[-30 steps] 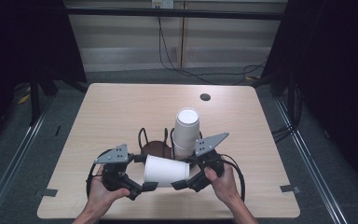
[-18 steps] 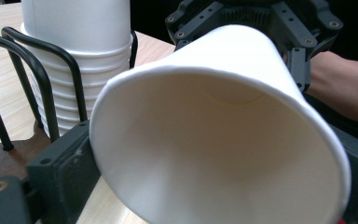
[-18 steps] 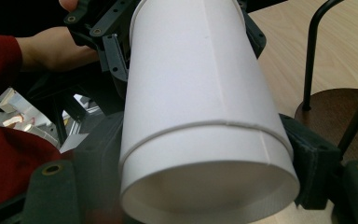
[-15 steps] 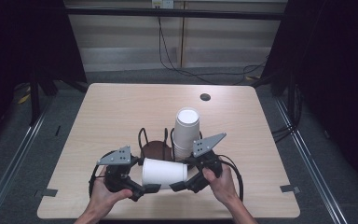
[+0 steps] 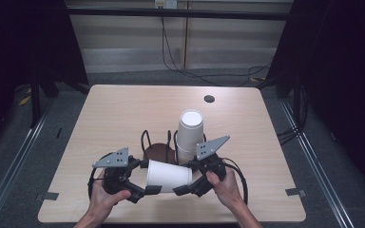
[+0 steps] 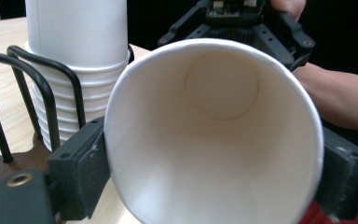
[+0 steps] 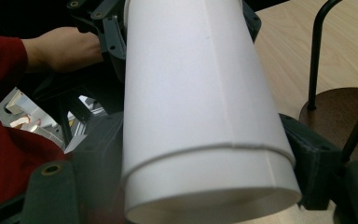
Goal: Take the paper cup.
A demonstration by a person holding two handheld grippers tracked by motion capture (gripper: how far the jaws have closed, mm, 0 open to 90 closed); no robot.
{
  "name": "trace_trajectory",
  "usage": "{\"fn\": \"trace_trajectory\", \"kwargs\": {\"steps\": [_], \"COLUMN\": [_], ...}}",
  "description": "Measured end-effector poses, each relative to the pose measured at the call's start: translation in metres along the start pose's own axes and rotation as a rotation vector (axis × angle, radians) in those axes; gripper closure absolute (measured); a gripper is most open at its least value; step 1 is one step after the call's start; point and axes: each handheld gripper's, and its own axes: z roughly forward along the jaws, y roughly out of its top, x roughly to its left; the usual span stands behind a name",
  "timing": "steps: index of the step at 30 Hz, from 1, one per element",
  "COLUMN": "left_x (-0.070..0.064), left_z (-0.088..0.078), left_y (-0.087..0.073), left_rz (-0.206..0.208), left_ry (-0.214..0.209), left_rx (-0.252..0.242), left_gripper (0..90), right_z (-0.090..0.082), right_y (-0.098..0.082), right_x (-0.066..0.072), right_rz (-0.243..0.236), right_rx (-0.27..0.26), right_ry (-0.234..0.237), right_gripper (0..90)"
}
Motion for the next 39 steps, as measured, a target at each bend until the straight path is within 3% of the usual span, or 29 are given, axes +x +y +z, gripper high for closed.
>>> {"fn": "trace_trajectory", "kwargs": {"steps": [10, 15, 22, 24, 29, 33, 39], "left_x": [-0.002, 0.000, 0.003, 0.004, 0.004, 0.001, 0.005], "left_z": [-0.004, -0.005, -0.012, -0.013, -0.020, -0.027, -0.037], "left_y": [0.003, 0.002, 0.001, 0.001, 0.001, 0.002, 0.004], "left_rz": [0.015, 0.007, -0.023, -0.032, -0.039, -0.035, -0.043], "left_ry": [0.001, 0.017, 0.044, 0.046, 0.062, 0.100, 0.115], "left_rx": [-0.003, 0.008, 0.025, 0.028, 0.032, 0.051, 0.075], "left_gripper": [16.5, 16.4, 15.9, 16.0, 15.9, 15.9, 15.9], "right_z": [0.005, 0.007, 0.006, 0.005, 0.003, 0.001, -0.005], "right_y": [0.000, 0.000, -0.001, -0.001, -0.002, -0.003, -0.007], "right_x": [0.001, 0.002, 0.000, 0.001, 0.000, 0.001, 0.000], "right_rz": [0.007, 0.002, 0.005, -0.001, 0.017, 0.019, 0.028], "right_rx": [0.007, 0.017, 0.015, 0.029, 0.028, 0.030, 0.031], "right_ry": [-0.022, -0.061, -0.096, -0.144, -0.130, -0.140, -0.171], "right_gripper": [19.8, 14.7, 14.3, 14.3, 14.2, 14.2, 14.2]}}
